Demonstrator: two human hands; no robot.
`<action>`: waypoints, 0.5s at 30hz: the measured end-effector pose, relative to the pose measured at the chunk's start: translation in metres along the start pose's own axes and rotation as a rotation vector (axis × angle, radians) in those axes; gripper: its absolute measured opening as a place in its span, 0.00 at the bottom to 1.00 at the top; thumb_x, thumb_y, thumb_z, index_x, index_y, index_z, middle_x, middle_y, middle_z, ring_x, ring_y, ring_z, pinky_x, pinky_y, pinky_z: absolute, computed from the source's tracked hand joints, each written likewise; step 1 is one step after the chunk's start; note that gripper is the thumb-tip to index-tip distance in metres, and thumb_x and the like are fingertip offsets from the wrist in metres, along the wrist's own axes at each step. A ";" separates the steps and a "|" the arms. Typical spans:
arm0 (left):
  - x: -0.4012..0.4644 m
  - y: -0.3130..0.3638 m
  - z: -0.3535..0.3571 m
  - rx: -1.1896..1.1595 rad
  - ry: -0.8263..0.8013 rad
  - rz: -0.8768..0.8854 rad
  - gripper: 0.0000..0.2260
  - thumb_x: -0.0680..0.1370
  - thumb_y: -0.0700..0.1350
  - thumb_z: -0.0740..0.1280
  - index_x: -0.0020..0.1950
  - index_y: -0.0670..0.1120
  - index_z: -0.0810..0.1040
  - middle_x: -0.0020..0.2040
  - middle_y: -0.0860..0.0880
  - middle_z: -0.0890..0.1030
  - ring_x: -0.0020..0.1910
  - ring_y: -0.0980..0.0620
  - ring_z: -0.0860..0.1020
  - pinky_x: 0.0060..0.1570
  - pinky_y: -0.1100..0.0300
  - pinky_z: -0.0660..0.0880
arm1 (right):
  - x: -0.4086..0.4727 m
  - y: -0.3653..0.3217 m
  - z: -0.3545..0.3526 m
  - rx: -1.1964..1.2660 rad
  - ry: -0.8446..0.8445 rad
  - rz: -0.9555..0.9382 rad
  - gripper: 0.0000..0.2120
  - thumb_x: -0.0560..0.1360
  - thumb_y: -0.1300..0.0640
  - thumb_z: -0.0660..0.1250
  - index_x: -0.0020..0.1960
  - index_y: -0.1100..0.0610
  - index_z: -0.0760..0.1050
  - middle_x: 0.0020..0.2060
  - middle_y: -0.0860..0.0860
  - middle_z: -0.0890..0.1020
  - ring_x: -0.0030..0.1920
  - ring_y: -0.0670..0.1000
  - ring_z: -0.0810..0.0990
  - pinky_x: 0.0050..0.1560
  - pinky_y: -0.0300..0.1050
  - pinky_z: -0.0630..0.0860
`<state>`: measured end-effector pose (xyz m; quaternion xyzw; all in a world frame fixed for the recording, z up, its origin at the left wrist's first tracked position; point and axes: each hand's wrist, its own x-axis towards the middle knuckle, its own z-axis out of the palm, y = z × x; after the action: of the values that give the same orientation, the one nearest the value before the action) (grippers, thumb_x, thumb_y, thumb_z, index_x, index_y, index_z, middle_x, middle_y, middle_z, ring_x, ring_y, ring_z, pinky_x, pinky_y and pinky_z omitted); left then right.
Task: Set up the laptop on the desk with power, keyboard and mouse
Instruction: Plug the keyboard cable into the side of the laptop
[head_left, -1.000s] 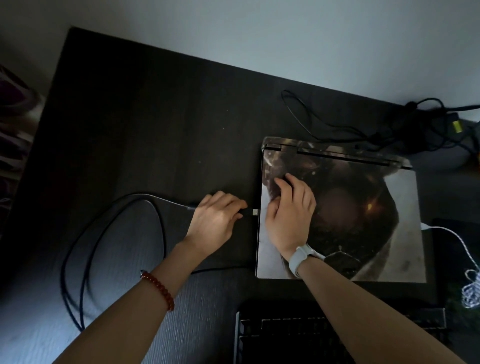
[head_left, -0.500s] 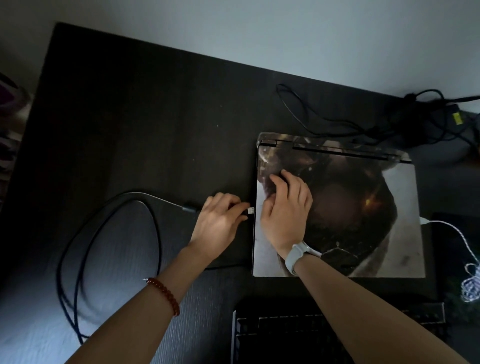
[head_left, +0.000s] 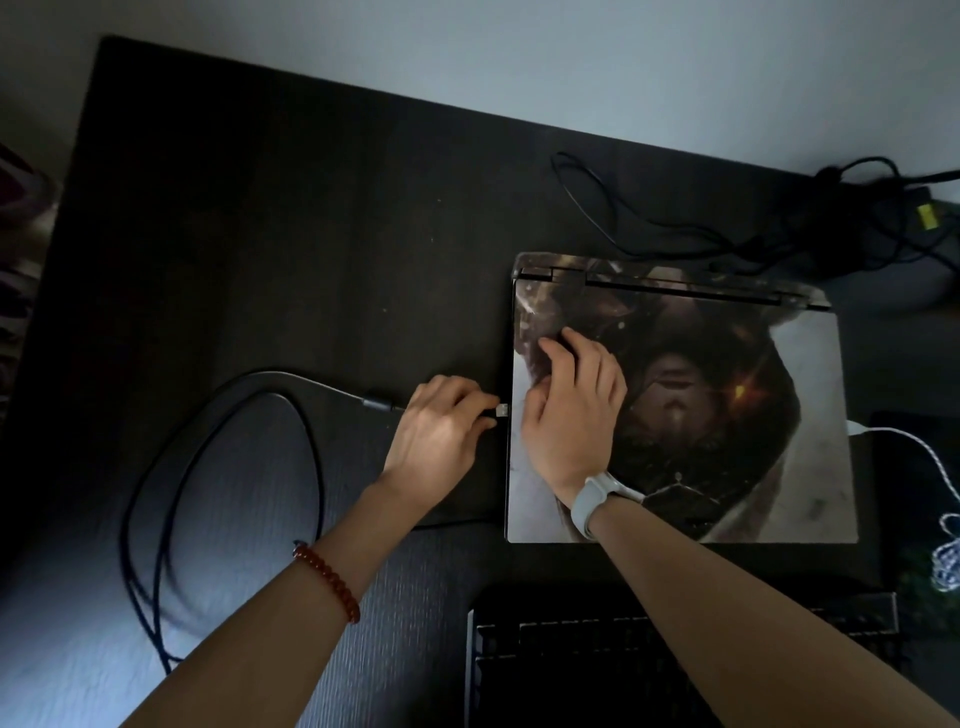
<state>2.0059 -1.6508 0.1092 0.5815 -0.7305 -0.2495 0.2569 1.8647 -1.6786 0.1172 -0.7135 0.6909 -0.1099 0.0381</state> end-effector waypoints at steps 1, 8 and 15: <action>0.000 0.000 -0.001 0.006 -0.002 0.011 0.10 0.66 0.33 0.74 0.46 0.38 0.82 0.41 0.40 0.81 0.39 0.41 0.79 0.41 0.52 0.76 | 0.000 0.000 0.000 0.001 0.000 0.000 0.20 0.71 0.54 0.53 0.60 0.55 0.71 0.61 0.56 0.74 0.64 0.58 0.69 0.67 0.58 0.63; 0.001 -0.001 -0.004 0.016 -0.007 0.040 0.10 0.66 0.32 0.74 0.46 0.37 0.82 0.41 0.39 0.80 0.40 0.40 0.79 0.39 0.50 0.78 | 0.000 -0.001 -0.002 0.006 -0.005 -0.004 0.20 0.71 0.55 0.53 0.60 0.56 0.72 0.62 0.56 0.74 0.64 0.59 0.70 0.67 0.58 0.63; -0.003 -0.003 -0.003 0.009 -0.008 0.021 0.10 0.66 0.32 0.75 0.46 0.38 0.82 0.41 0.40 0.81 0.40 0.41 0.79 0.39 0.51 0.76 | 0.000 0.000 -0.002 0.007 -0.010 -0.003 0.19 0.71 0.55 0.53 0.60 0.56 0.72 0.62 0.56 0.74 0.64 0.58 0.70 0.67 0.57 0.62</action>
<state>2.0107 -1.6492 0.1092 0.5740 -0.7386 -0.2460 0.2539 1.8644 -1.6785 0.1192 -0.7151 0.6891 -0.1088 0.0440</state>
